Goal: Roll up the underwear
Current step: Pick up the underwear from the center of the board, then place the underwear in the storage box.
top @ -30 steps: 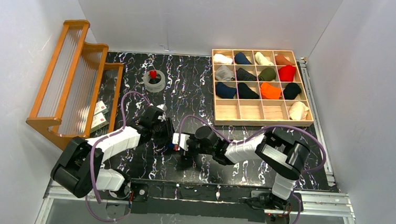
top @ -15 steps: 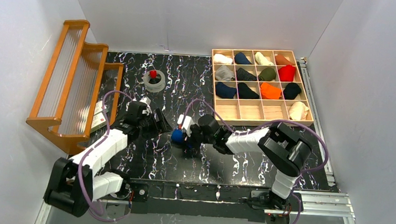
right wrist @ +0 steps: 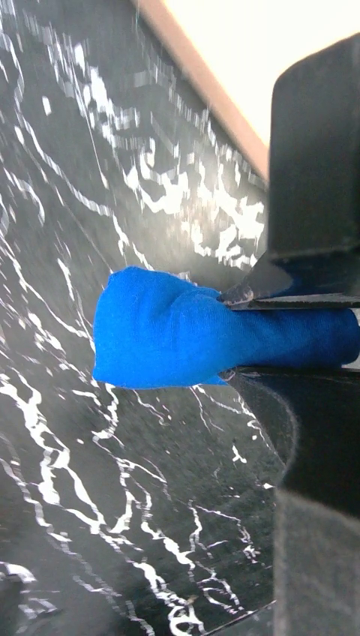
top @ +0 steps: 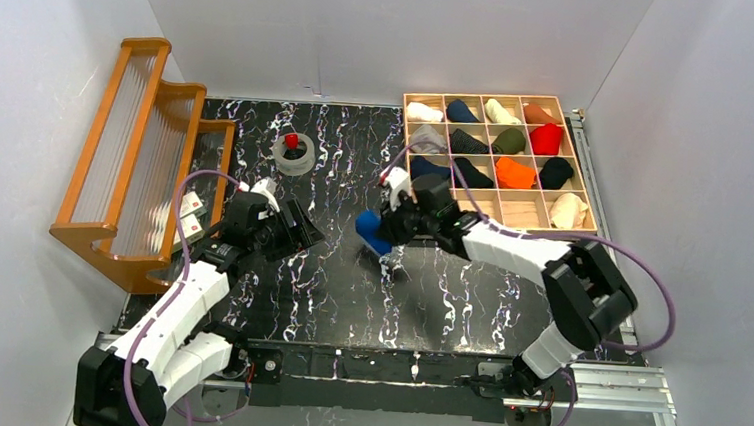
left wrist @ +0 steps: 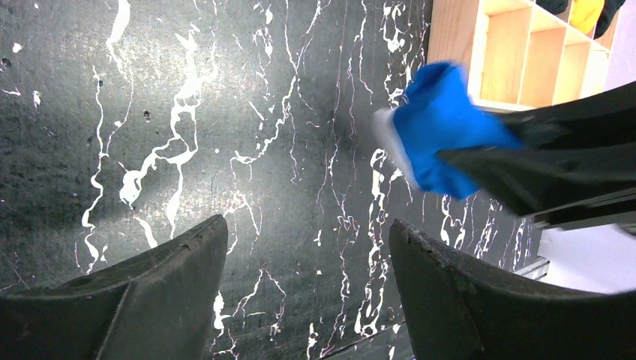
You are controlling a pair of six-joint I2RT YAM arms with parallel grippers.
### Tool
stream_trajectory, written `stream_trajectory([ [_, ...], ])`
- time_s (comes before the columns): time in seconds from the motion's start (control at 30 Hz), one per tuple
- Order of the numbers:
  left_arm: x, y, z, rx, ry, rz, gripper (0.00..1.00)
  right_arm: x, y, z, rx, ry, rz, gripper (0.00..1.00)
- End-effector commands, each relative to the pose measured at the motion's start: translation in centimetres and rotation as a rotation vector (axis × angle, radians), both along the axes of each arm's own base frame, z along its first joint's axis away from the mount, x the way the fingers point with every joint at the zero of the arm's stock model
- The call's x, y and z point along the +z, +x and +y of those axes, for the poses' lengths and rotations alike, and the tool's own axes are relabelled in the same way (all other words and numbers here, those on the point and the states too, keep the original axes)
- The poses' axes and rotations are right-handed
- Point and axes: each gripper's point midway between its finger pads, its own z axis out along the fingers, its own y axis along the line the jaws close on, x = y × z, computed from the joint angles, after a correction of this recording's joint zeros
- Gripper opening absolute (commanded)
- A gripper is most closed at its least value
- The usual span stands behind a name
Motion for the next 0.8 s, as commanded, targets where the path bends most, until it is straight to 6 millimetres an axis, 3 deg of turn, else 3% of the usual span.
stream_trajectory([
  [0.0, 1.0, -0.2, -0.1, -0.013, -0.014, -0.007, 0.76, 7.2, 3.6, -1.9, -0.104, 0.117, -0.083, 0.01],
  [0.13, 0.7, -0.3, -0.5, -0.037, -0.028, 0.003, 0.76, 9.0, 7.2, -5.9, -0.208, 0.088, -0.17, 0.01],
  [0.27, 0.7, -0.6, -0.9, -0.062, -0.042, 0.01, 0.76, 9.5, 11.2, -11.8, -0.344, 0.014, -0.247, 0.01],
  [0.43, 0.6, -0.9, -1.4, -0.089, -0.061, 0.012, 0.75, 9.2, 14.0, -18.0, -0.461, -0.076, -0.336, 0.01],
  [0.63, 0.9, -1.4, -1.9, -0.137, -0.074, 0.012, 0.75, 7.9, 15.9, -26.7, -0.497, -0.203, -0.486, 0.01],
  [0.77, 0.6, -1.9, -1.8, -0.161, -0.056, 0.033, 0.75, 6.4, 16.3, -31.2, -0.471, -0.314, -0.568, 0.01],
])
